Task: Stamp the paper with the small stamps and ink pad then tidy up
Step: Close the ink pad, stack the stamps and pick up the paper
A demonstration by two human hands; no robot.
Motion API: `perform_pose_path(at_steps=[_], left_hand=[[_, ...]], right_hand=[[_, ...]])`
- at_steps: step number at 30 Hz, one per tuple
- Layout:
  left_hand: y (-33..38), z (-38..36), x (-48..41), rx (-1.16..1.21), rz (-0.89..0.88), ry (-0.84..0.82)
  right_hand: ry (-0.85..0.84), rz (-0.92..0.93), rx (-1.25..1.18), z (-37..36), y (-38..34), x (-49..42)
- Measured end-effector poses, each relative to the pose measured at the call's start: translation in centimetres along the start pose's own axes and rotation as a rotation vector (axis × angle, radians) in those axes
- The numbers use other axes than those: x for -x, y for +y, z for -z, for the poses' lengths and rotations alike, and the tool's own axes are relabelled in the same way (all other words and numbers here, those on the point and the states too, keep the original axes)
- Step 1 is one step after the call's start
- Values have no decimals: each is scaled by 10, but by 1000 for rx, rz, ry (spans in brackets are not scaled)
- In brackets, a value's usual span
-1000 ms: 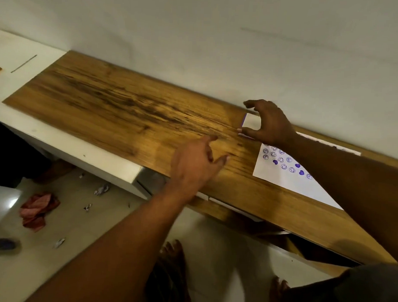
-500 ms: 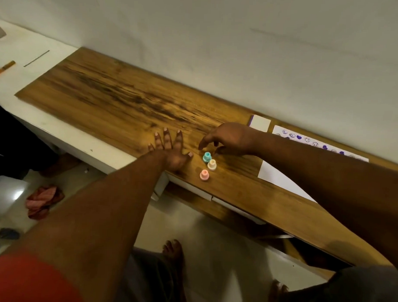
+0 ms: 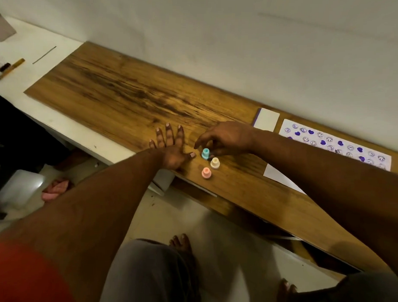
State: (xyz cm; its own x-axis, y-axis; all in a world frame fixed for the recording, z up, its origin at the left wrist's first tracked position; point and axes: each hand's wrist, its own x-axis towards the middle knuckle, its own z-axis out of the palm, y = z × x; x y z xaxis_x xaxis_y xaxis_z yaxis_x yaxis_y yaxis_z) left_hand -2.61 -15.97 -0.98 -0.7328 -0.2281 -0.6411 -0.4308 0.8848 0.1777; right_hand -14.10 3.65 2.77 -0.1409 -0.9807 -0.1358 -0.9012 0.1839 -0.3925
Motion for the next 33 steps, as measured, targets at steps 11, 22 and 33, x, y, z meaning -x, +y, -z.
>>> perform_pose_path(at_steps=[11, 22, 33], left_hand=[[1, 2, -3, 21, -26, -4], [-2, 4, 2, 23, -64, -29], [0, 5, 4, 22, -59, -36]], right_hand=[[116, -205, 32, -2, 21, 3], [497, -887, -25, 23, 90, 41], [545, -876, 60, 14, 99, 47]])
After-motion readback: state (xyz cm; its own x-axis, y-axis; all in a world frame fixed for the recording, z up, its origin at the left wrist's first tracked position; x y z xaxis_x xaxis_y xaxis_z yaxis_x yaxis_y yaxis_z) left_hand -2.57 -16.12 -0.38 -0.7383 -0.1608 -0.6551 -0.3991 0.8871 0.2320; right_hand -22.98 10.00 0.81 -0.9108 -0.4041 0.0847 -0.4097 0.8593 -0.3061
